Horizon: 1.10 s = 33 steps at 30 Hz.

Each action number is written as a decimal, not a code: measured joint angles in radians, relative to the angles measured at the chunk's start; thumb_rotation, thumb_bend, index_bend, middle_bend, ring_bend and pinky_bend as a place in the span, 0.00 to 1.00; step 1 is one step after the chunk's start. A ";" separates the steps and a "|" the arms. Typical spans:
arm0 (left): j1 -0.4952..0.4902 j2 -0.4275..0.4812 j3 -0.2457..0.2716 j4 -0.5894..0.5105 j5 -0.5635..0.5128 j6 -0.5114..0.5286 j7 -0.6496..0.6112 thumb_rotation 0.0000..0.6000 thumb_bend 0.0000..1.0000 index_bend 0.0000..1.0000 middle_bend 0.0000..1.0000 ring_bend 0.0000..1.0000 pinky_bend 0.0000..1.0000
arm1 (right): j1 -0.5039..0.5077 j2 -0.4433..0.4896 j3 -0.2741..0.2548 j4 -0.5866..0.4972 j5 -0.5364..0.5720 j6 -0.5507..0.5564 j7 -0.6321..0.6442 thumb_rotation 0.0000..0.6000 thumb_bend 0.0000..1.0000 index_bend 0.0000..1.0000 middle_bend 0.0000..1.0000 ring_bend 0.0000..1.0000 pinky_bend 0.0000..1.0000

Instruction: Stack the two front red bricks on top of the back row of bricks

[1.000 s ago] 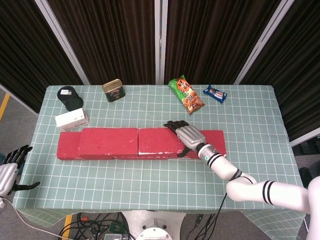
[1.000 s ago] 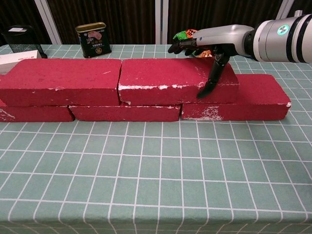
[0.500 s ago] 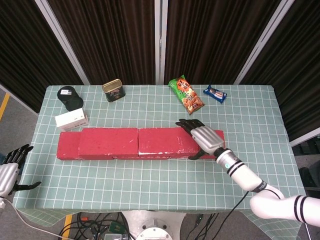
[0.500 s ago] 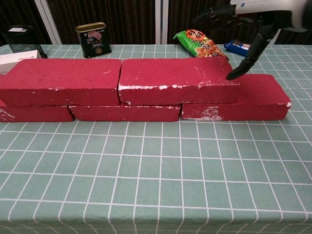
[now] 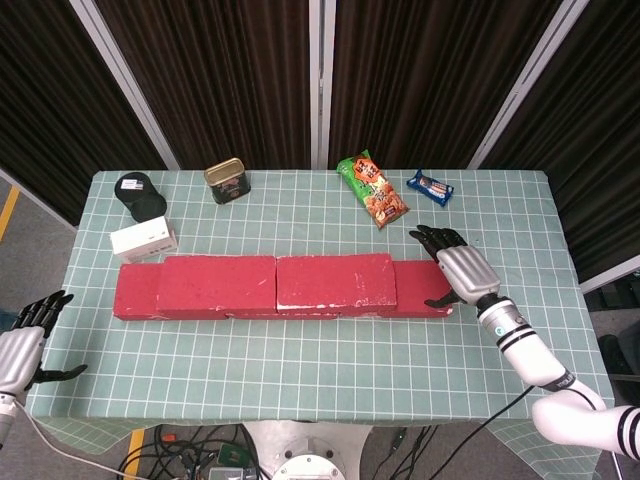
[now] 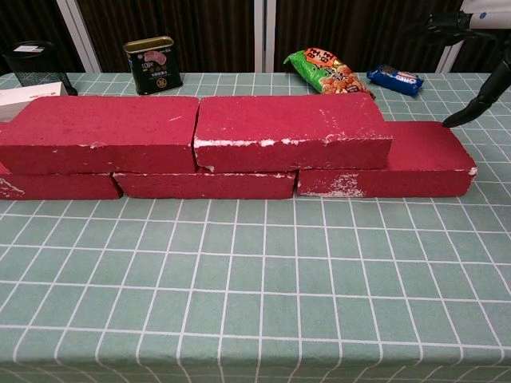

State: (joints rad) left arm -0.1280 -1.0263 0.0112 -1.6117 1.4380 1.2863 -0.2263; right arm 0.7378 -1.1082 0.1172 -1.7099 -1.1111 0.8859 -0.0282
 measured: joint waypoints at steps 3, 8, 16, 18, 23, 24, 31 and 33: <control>0.001 0.000 0.000 0.003 -0.002 -0.001 -0.003 1.00 0.00 0.06 0.00 0.00 0.00 | 0.003 -0.036 0.003 0.039 0.017 -0.018 -0.004 1.00 0.00 0.00 0.00 0.00 0.00; 0.003 -0.003 0.000 0.013 -0.004 0.000 -0.016 1.00 0.00 0.06 0.00 0.00 0.00 | 0.012 -0.086 0.012 0.082 0.035 -0.035 -0.014 1.00 0.01 0.00 0.00 0.00 0.00; 0.004 -0.008 0.000 0.024 0.000 0.001 -0.027 1.00 0.00 0.06 0.00 0.00 0.00 | 0.035 -0.164 0.040 0.122 0.044 -0.041 -0.033 1.00 0.05 0.00 0.00 0.00 0.00; 0.004 -0.006 0.000 0.026 0.000 0.001 -0.029 1.00 0.00 0.06 0.00 0.00 0.00 | 0.042 -0.177 0.047 0.127 0.050 -0.045 -0.040 1.00 0.05 0.00 0.00 0.00 0.00; 0.005 -0.006 0.000 0.028 0.003 0.005 -0.037 1.00 0.00 0.06 0.00 0.00 0.00 | 0.056 -0.195 0.056 0.130 0.064 -0.057 -0.059 1.00 0.05 0.00 0.00 0.00 0.00; 0.005 -0.006 0.000 0.029 0.004 0.005 -0.037 1.00 0.00 0.06 0.00 0.00 0.00 | 0.057 -0.197 0.057 0.129 0.067 -0.059 -0.062 1.00 0.05 0.00 0.00 0.00 0.00; 0.004 -0.005 0.000 0.028 0.007 0.004 -0.038 1.00 0.00 0.06 0.00 0.00 0.00 | 0.057 -0.199 0.061 0.124 0.075 -0.063 -0.066 1.00 0.05 0.00 0.00 0.00 0.00; 0.004 -0.005 0.000 0.028 0.008 0.004 -0.036 1.00 0.00 0.06 0.00 0.00 0.00 | 0.054 -0.196 0.061 0.120 0.071 -0.060 -0.067 1.00 0.05 0.00 0.00 0.00 0.00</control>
State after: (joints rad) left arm -0.1241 -1.0317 0.0116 -1.5835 1.4456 1.2904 -0.2627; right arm 0.7922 -1.3045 0.1779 -1.5897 -1.0398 0.8264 -0.0950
